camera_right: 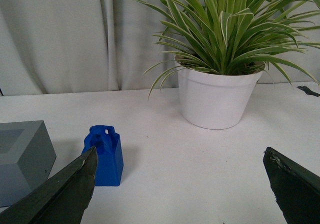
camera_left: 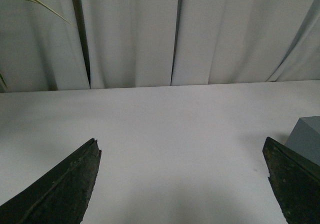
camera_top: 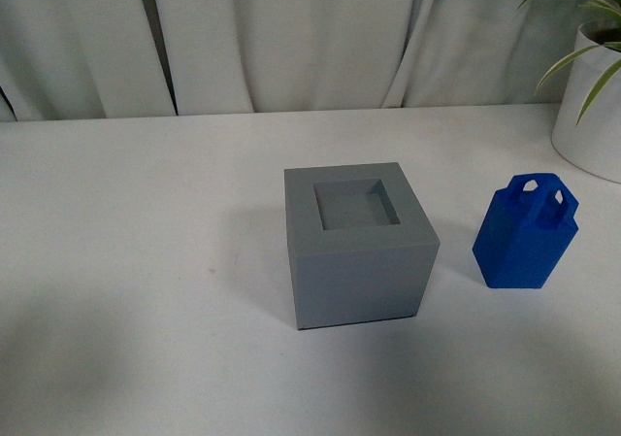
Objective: Insert blue part into gray base
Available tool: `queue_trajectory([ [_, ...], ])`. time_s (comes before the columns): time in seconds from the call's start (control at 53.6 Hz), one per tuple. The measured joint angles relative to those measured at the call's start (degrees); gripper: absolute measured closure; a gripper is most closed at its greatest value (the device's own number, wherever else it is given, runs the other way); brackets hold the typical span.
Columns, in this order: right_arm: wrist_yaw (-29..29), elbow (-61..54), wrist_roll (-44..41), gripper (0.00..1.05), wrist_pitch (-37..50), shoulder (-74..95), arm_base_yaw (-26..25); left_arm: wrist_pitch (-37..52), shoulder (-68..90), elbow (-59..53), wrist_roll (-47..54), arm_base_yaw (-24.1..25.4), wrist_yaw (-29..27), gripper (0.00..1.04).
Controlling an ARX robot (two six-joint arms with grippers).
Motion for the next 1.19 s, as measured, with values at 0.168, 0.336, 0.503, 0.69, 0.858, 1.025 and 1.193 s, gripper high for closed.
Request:
queue_trajectory([
  [0.168,0.0,0.0,-0.02,0.07,0.0,0.0,0.0,0.0,0.0,0.0,-0.02,0.0,0.0,0.06],
  [0.336,0.0,0.0,0.0,0.07,0.0,0.0,0.0,0.0,0.0,0.0,0.0,-0.02,0.0,0.06],
  [0.503,0.02,0.0,0.0,0.07,0.0,0.0,0.0,0.0,0.0,0.0,0.0,-0.02,0.0,0.06],
  [0.69,0.0,0.0,0.0,0.07,0.0,0.0,0.0,0.0,0.0,0.0,-0.02,0.0,0.0,0.06],
  [0.858,0.02,0.0,0.0,0.07,0.0,0.0,0.0,0.0,0.0,0.0,-0.02,0.0,0.0,0.06],
  [1.025,0.42,0.11,0.13,0.07,-0.55,0.26,0.15,0.0,0.0,0.0,-0.02,0.0,0.0,0.06],
  [1.193,-3.08,6.38,2.4,0.07,-1.97,17.11,-0.2,0.0,0.0,0.0,0.0,0.0,0.0,0.06],
])
